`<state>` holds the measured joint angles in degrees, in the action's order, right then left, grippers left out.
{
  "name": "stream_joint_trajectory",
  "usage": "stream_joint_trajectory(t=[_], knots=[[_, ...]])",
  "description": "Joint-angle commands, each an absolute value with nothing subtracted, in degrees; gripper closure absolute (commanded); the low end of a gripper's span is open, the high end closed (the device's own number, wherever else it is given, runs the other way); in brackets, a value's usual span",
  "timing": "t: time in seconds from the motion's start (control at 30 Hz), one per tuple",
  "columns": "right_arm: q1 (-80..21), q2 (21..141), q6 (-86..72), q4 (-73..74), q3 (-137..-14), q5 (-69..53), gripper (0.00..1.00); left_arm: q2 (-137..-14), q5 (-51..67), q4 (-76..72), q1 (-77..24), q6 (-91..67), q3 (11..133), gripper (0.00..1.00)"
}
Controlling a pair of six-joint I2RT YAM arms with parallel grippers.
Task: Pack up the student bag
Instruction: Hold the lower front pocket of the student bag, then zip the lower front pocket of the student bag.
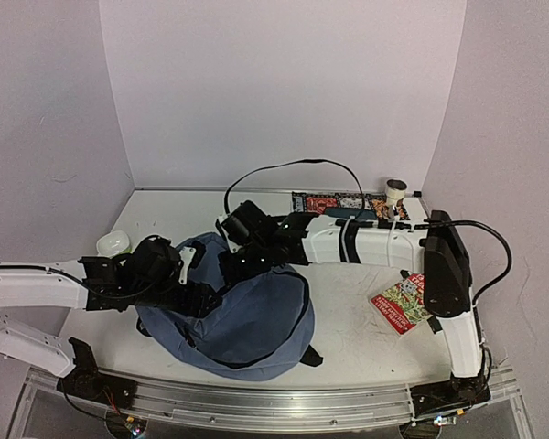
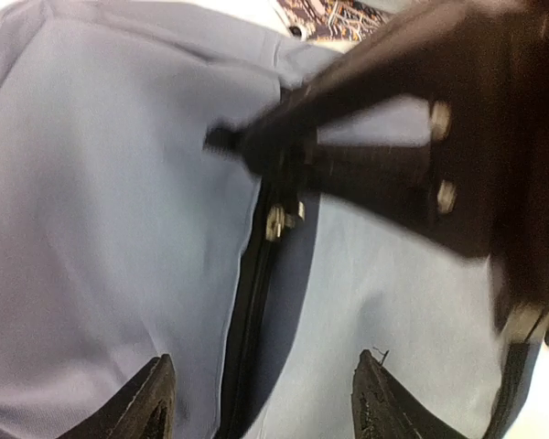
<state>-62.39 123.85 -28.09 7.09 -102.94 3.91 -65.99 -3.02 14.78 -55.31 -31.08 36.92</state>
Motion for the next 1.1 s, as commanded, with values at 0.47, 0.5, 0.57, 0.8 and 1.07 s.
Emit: stream_joint_trajectory(t=[0.47, 0.5, 0.57, 0.8, 1.07], knots=[[-62.12, 116.87, -33.06, 0.38, -99.15, 3.05, 1.00, -77.16, -8.35, 6.49, -55.37, -23.64, 40.00, 0.44], [-62.12, 116.64, -33.21, -0.68, -98.71, 3.51, 1.00, -77.35, -7.95, 6.50, -55.38, -23.58, 40.04, 0.54], [-62.04, 115.98, -33.42, -1.22, -97.98, 5.31, 1.00, -76.57, -7.14, 6.67, -55.38, -23.63, 39.90, 0.71], [-60.26, 112.19, -34.83, -1.25, -93.81, 12.78, 1.00, -67.85, -5.26, 10.91, -55.45, -26.86, 37.04, 1.00], [-54.36, 108.31, -38.73, -1.32, -87.85, 18.68, 1.00, -60.28, -4.58, 16.67, -55.40, -30.91, 35.09, 1.00]])
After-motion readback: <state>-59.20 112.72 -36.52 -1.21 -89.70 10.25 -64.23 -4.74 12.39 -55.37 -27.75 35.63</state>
